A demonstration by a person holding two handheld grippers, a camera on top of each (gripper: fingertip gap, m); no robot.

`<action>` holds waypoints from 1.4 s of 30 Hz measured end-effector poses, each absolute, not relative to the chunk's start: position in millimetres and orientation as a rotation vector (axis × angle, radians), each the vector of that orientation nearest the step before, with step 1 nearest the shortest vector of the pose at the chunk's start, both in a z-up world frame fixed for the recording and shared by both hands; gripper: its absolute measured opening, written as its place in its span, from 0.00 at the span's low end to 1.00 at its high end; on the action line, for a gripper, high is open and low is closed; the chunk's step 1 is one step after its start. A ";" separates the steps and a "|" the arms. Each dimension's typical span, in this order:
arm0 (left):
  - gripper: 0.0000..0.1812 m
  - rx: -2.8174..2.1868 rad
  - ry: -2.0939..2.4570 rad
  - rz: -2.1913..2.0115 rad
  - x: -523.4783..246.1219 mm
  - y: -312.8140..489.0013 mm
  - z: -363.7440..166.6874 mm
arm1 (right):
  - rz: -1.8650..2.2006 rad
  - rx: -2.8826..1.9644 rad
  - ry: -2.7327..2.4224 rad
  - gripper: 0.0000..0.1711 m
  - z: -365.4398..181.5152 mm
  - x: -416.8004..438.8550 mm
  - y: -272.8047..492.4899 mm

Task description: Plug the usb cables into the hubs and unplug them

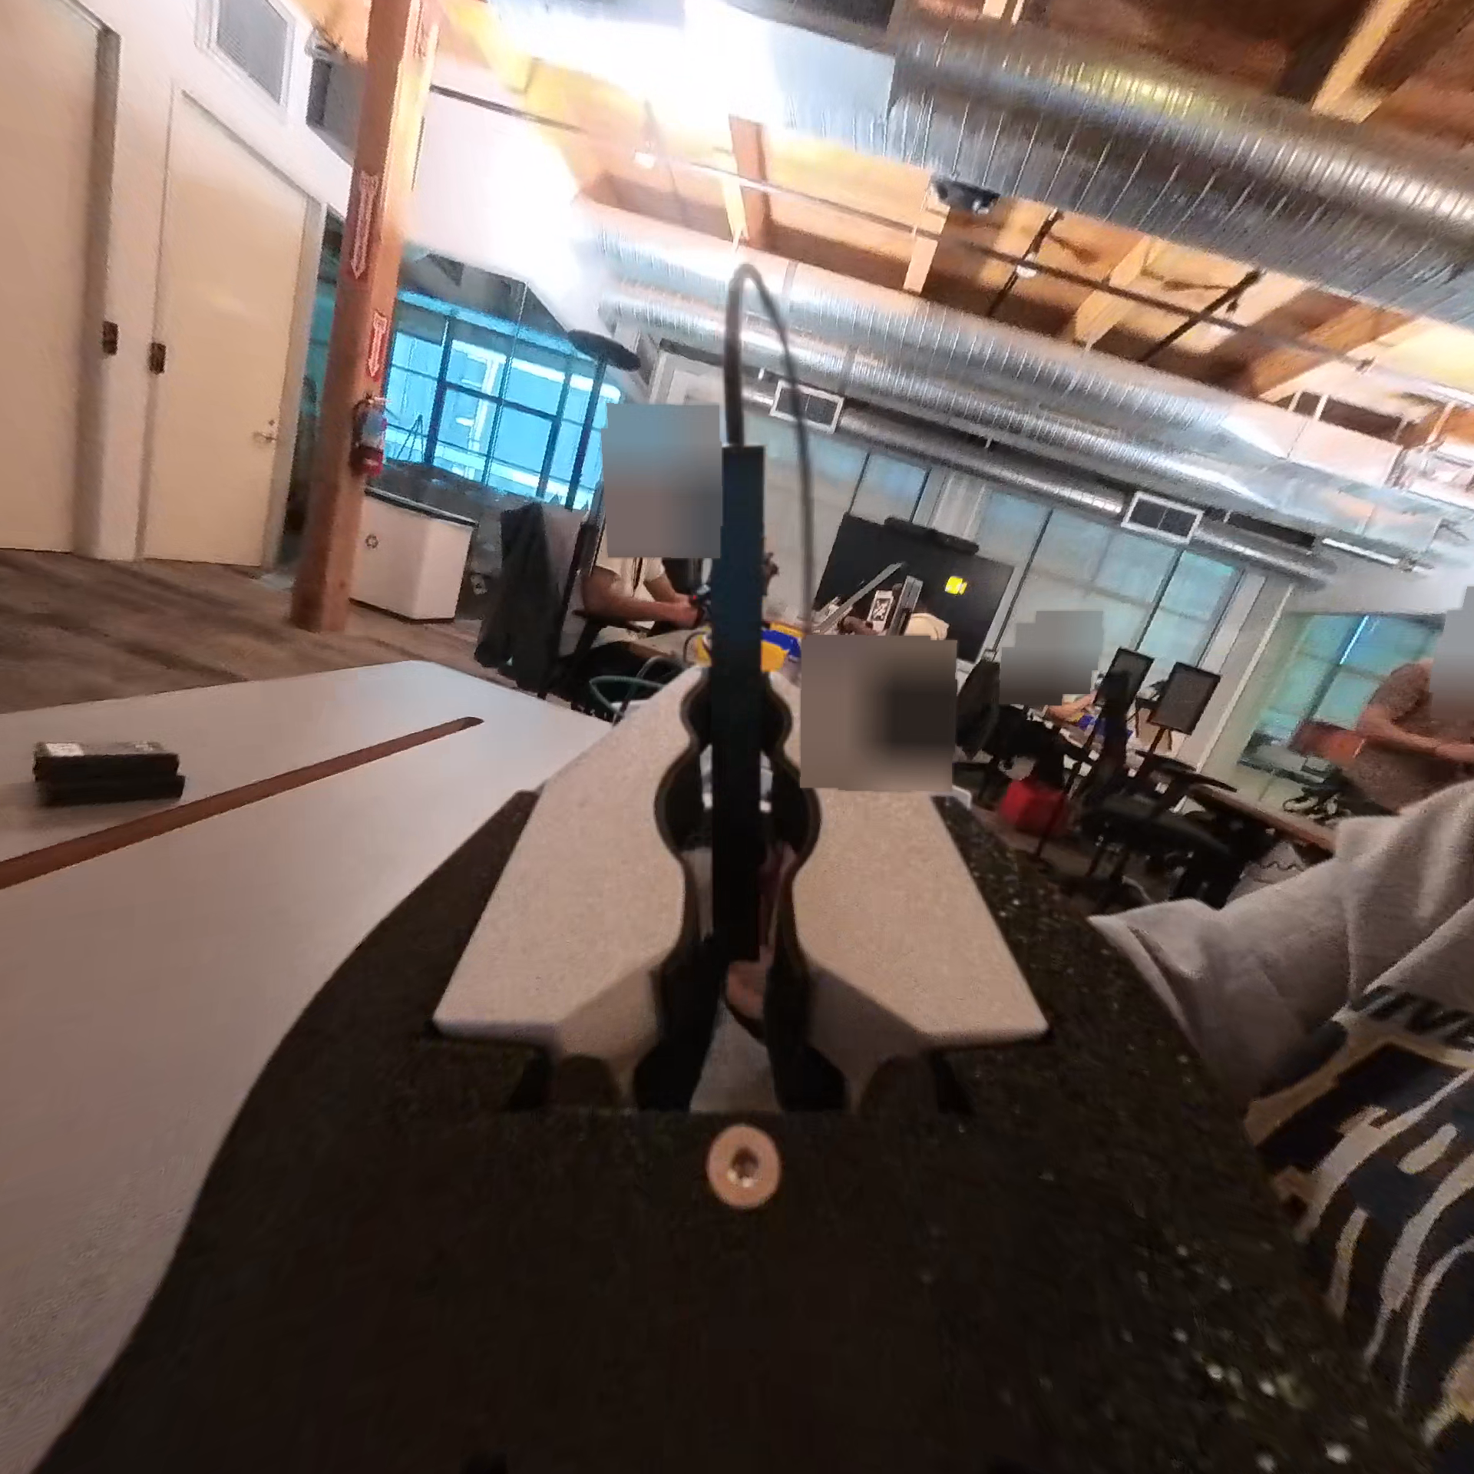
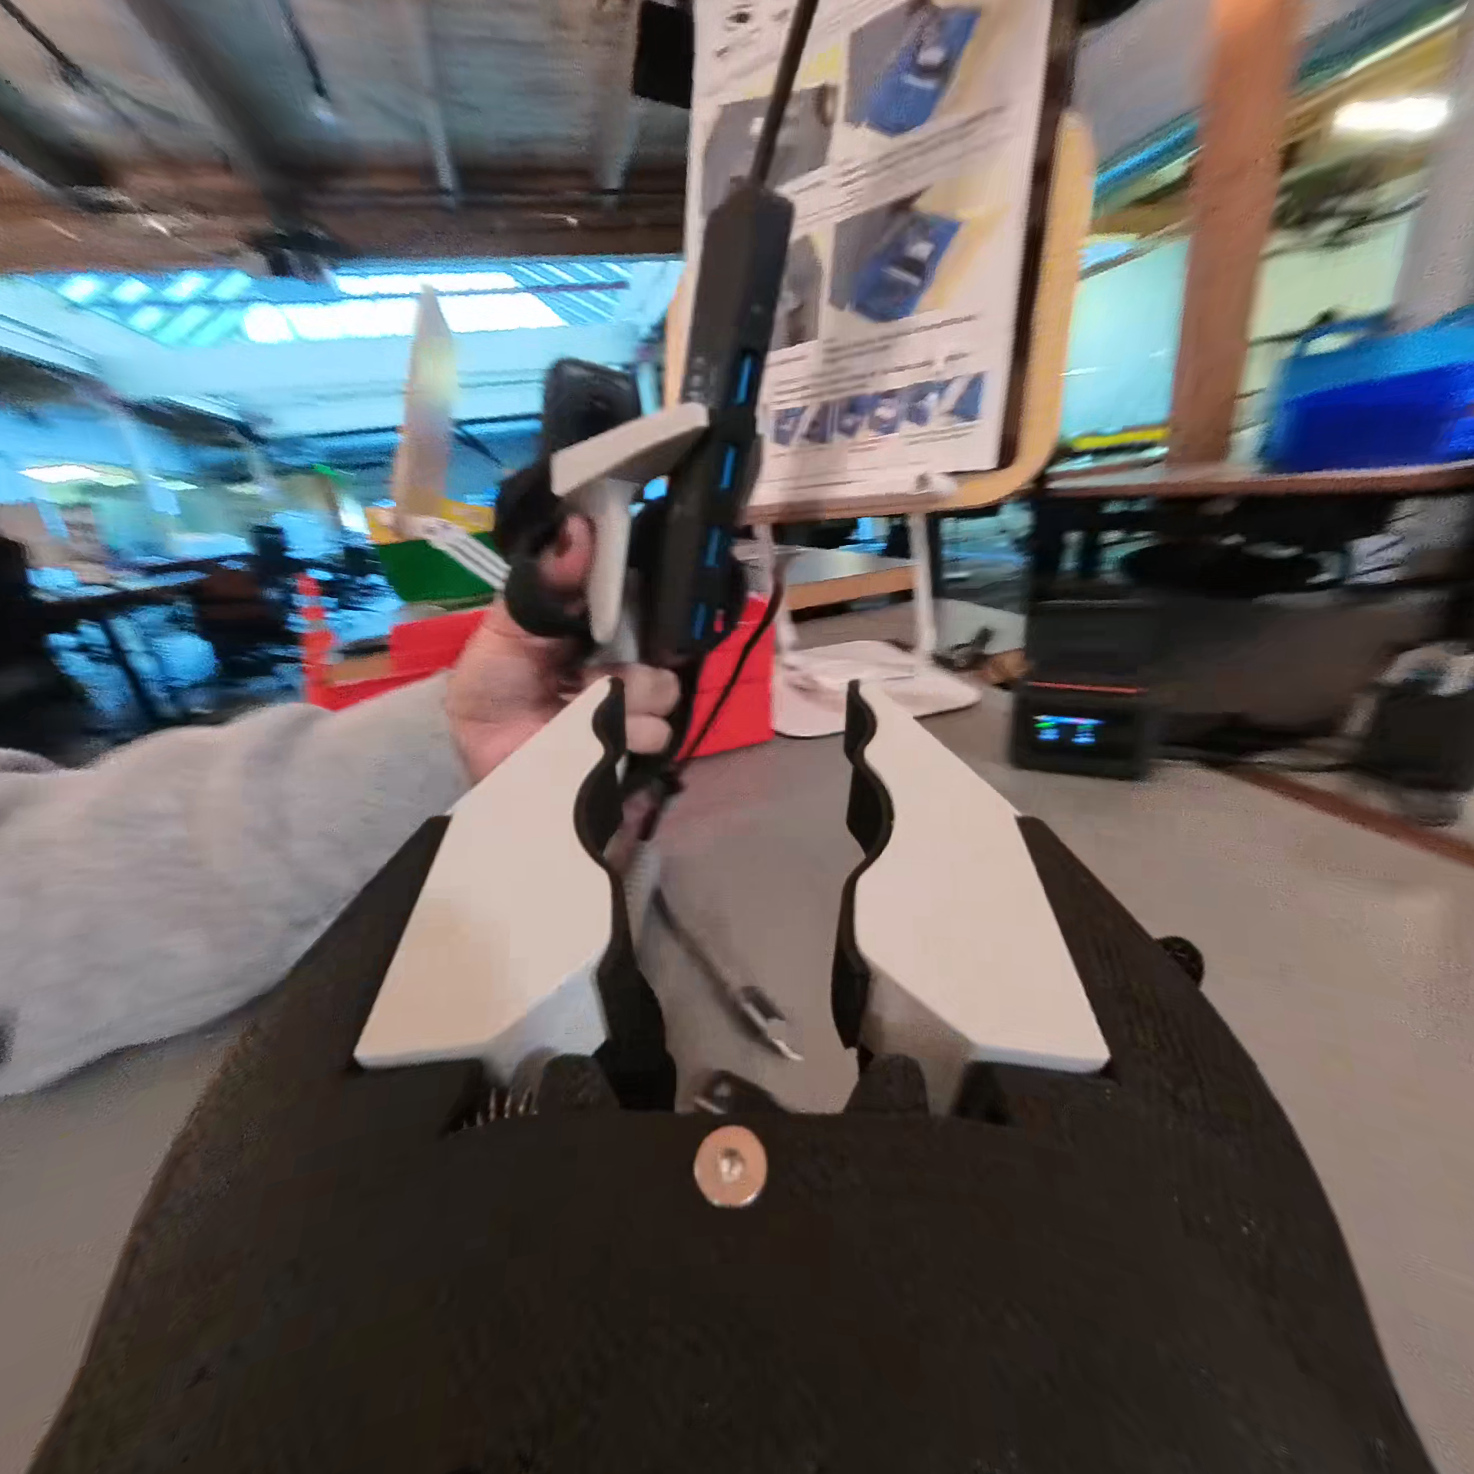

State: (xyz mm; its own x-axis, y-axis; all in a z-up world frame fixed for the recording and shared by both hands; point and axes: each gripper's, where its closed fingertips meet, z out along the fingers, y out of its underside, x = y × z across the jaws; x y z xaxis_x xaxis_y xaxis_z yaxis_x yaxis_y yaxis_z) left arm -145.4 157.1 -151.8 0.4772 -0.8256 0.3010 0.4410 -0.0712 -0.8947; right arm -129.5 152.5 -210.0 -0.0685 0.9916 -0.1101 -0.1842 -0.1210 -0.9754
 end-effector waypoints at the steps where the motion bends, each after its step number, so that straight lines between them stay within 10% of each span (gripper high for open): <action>1: 0.04 -1.234 0.384 -1.116 -144.2 157.0 -153.3 | 1.479 -1.126 -1.062 0.32 -209.9 -132.1 146.4; 17: 0.10 -1.170 0.527 -1.192 -118.4 140.6 -168.6 | 1.328 -1.143 -1.270 0.07 -220.5 -140.2 128.7; 30: 0.37 -1.473 1.001 0.225 -155.8 136.7 -229.2 | 0.155 -0.865 -1.523 0.07 -247.7 -117.5 170.6; 42: 0.05 -1.506 1.325 0.331 -139.0 119.9 -277.3 | 0.052 -0.760 -1.729 0.10 -284.8 -128.4 151.7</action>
State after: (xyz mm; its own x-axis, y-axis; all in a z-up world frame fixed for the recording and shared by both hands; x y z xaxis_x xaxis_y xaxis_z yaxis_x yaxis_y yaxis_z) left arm -139.0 119.9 -277.3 0.3479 -0.5523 -0.7576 -0.8435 0.1684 -0.5101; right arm -128.4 151.7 -284.8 -0.1005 0.5093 0.8547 0.4570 0.7867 -0.4150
